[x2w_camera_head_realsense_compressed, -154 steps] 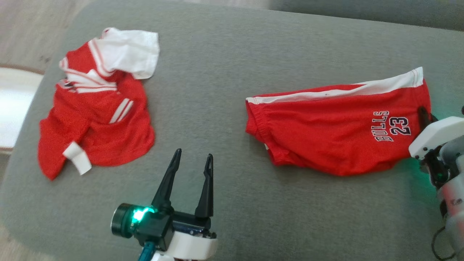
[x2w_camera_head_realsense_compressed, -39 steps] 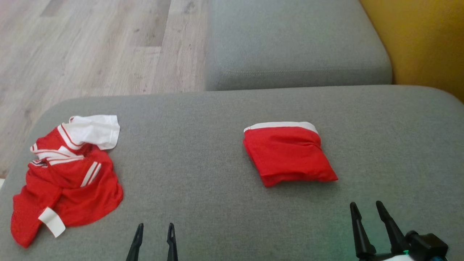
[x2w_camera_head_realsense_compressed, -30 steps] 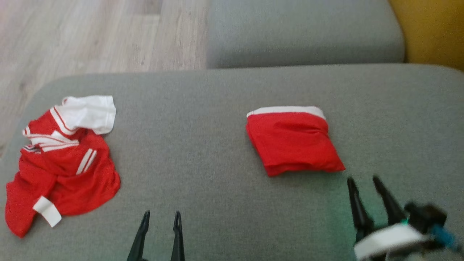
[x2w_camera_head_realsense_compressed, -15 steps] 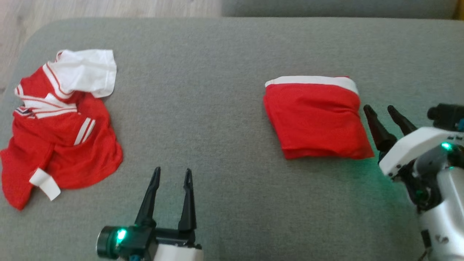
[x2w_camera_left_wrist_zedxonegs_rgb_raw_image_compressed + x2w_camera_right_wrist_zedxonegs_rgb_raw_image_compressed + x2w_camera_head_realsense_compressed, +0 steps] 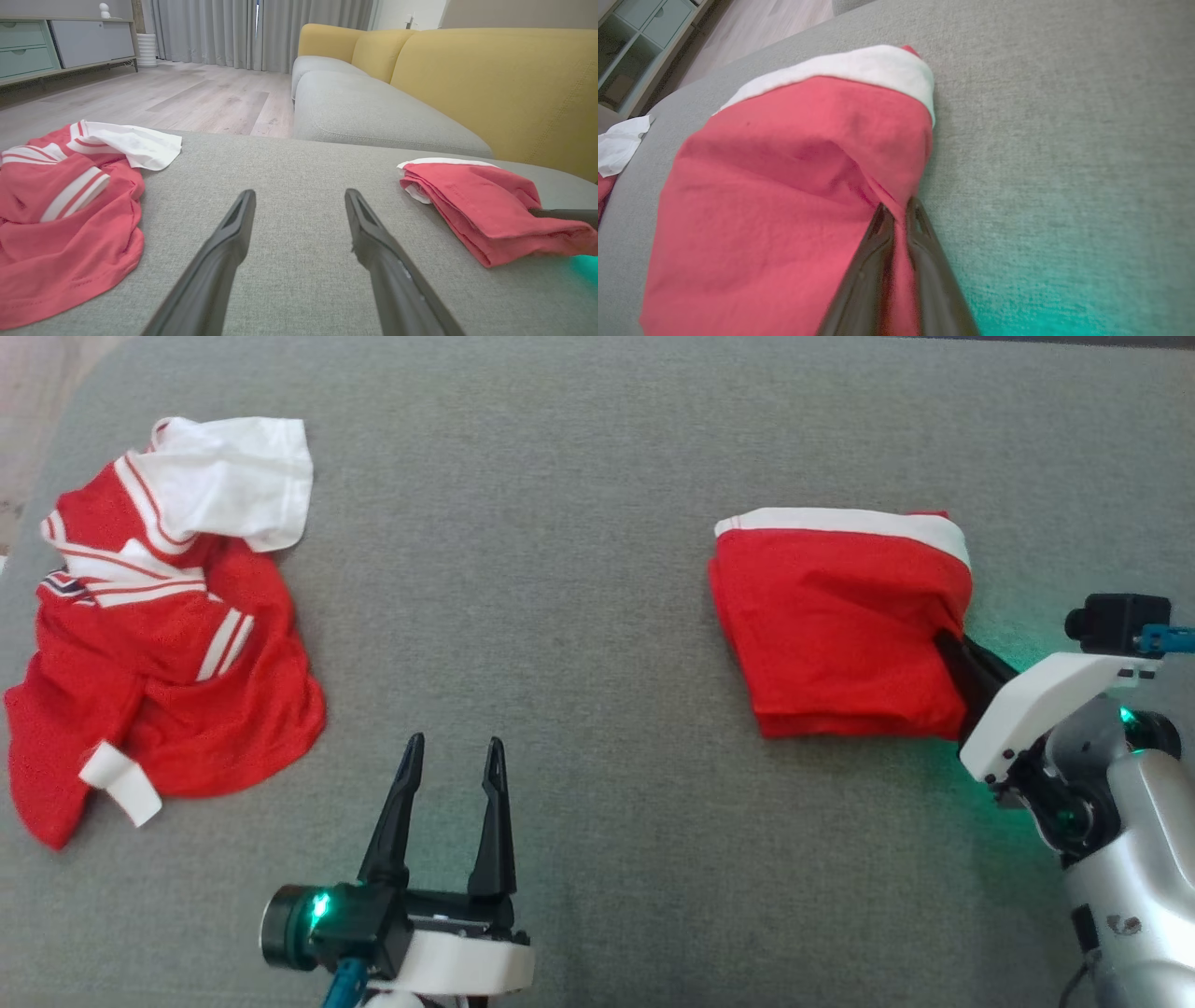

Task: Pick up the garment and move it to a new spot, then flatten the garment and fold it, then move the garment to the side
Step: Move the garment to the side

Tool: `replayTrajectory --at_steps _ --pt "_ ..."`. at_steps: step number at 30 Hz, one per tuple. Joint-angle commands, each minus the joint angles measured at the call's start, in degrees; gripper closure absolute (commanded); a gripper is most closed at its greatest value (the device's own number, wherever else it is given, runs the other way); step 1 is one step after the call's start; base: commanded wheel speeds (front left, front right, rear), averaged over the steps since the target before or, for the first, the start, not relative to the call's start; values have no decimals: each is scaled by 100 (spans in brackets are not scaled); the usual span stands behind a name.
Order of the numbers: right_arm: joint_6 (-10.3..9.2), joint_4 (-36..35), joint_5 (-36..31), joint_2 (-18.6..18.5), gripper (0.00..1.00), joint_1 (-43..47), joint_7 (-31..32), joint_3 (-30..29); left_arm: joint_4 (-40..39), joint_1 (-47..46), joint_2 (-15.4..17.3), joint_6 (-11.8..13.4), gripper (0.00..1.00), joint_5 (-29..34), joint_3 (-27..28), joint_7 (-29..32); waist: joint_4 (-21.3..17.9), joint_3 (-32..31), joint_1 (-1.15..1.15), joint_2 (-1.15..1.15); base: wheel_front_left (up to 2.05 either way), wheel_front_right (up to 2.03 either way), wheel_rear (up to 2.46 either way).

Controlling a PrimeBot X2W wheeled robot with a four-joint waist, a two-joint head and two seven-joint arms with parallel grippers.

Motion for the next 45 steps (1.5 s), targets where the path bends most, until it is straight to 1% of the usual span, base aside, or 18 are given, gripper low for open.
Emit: replayTrajectory --at_steps 1,4,7,13,16,21,25,27,30,31,32,33,37,39,40,41,45 --pt "-4 -180 38 -79 100 -121 -52 119 -153 -170 -32 48 0 -38 162 -46 -54 25 0 0 0 0 0" --pt "-4 -290 9 -254 100 -169 -154 123 -193 -200 -32 36 0 -47 199 -46 -209 98 0 0 0 0 0" --pt "-4 -358 -66 -495 100 -222 -126 10 -220 -256 -32 7 0 -26 229 -46 -419 217 0 0 0 0 0" --pt "-4 -564 -325 -1160 100 -423 66 -323 -250 -514 -32 -108 0 45 312 -46 -857 655 0 0 0 0 0" --pt "-4 -634 -487 -1496 100 -532 123 -510 -242 -681 -32 -194 0 107 340 -46 -1013 879 0 0 0 0 0" --pt "-4 -714 -755 -1896 100 -631 176 -929 -209 -923 -32 -293 0 209 400 -46 -1153 1181 0 0 0 0 0" --pt "-4 -808 -976 -2167 100 -580 88 -1345 -220 -1056 -32 -338 0 251 456 -46 -1192 1357 0 0 0 0 0" --pt "-4 -873 -1084 -2251 100 -559 53 -1522 -216 -1094 -32 -354 0 272 492 -46 -1225 1422 0 0 0 0 0" --pt "-4 -977 -1344 -2283 100 -590 -10 -1799 -186 -1124 -32 -379 0 301 529 -46 -1275 1476 0 0 0 0 0" --pt "-4 -993 -1456 -2266 91 -600 -33 -1887 -175 -1135 -32 -385 0 317 529 -46 -1284 1485 0 0 0 0 0" --pt "-4 -1021 -1583 -2246 22 -603 -60 -1935 -165 -1145 -32 -387 0 327 527 -46 -1291 1488 0 0 0 0 0" --pt "-4 -1058 -1715 -2213 0 -617 -110 -1975 -155 -1154 -32 -386 0 332 522 -46 -1297 1485 0 0 0 0 0" --pt "-4 -1182 -2326 -2028 0 -656 -444 -2025 -89 -1188 -32 -379 0 318 463 -46 -1259 1343 0 0 0 0 0" --pt "-4 -1262 -2689 -1962 0 -571 -598 -1831 -65 -1175 -32 -361 0 307 439 -46 -1198 1187 0 0 0 0 0" --pt "-4 -1293 -2750 -1845 0 -538 -660 -1776 -54 -1156 -32 -346 0 301 433 -46 -1158 1087 0 0 0 0 0" --pt "-4 -1293 -2750 -1845 0 -538 -660 -1776 -54 -1156 -32 -346 0 301 433 -46 -1158 1087 0 0 0 0 0" --pt "-4 -1445 -2843 -1352 0 -261 -894 -1424 40 -993 -32 -261 0 273 430 -46 -966 593 0 0 0 0 0"
